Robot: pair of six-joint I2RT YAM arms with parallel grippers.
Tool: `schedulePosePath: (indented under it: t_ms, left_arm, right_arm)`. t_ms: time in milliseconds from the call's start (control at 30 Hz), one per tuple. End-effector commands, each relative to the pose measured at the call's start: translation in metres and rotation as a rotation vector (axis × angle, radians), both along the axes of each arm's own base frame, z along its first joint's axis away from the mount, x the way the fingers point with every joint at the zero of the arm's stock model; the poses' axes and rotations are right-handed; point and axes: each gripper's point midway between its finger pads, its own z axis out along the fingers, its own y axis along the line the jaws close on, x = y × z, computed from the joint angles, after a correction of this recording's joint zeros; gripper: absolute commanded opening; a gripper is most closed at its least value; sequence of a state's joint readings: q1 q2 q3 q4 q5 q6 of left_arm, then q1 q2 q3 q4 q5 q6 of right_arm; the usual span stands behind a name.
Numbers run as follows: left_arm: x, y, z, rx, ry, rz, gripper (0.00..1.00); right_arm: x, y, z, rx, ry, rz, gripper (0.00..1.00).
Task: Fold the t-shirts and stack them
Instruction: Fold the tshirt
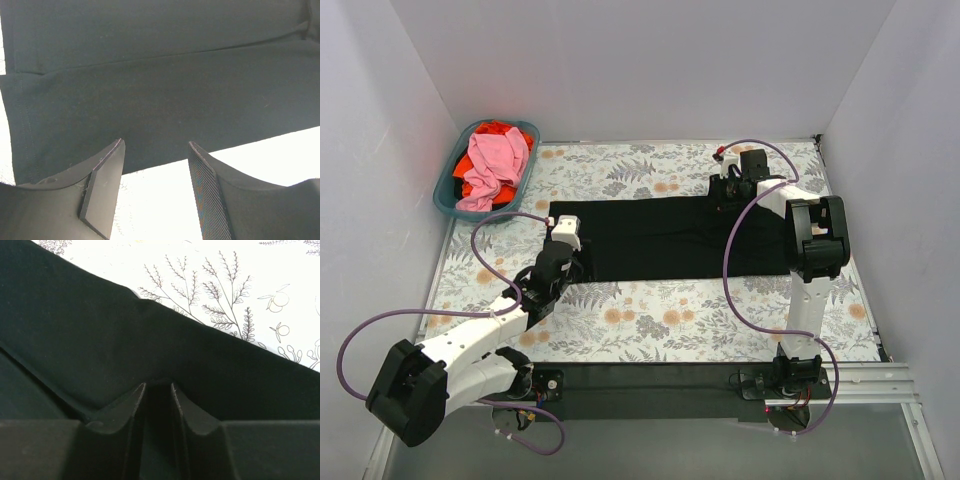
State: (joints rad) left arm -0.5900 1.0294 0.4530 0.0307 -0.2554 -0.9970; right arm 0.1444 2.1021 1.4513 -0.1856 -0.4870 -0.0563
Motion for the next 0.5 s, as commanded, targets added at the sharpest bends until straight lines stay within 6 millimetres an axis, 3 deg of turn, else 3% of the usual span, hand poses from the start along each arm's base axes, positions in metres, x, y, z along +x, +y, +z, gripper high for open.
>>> schedulePosePath:
  t_ms: [0, 167, 267, 400, 467]
  left_arm:
    - [0.004, 0.005, 0.007, 0.007, -0.034, 0.016, 0.52]
    - [0.004, 0.003, 0.007, 0.008, -0.031, 0.008, 0.51]
    - [0.004, 0.004, 0.007, 0.010, -0.032, 0.006, 0.51]
    - [0.003, 0.002, 0.006, 0.010, -0.028, -0.004, 0.51]
    - [0.004, 0.002, 0.007, 0.006, -0.029, -0.003, 0.51]
  right_arm:
    - [-0.003, 0.004, 0.013, 0.019, -0.012, 0.027, 0.33]
    - [-0.011, 0.004, 0.013, 0.020, 0.001, 0.042, 0.30]
    - [-0.015, 0.005, 0.019, 0.028, -0.007, 0.054, 0.21]
    - [-0.020, 0.004, 0.025, 0.023, -0.019, 0.057, 0.01]
    - [-0.021, 0.003, 0.029, 0.021, -0.027, 0.058, 0.01]
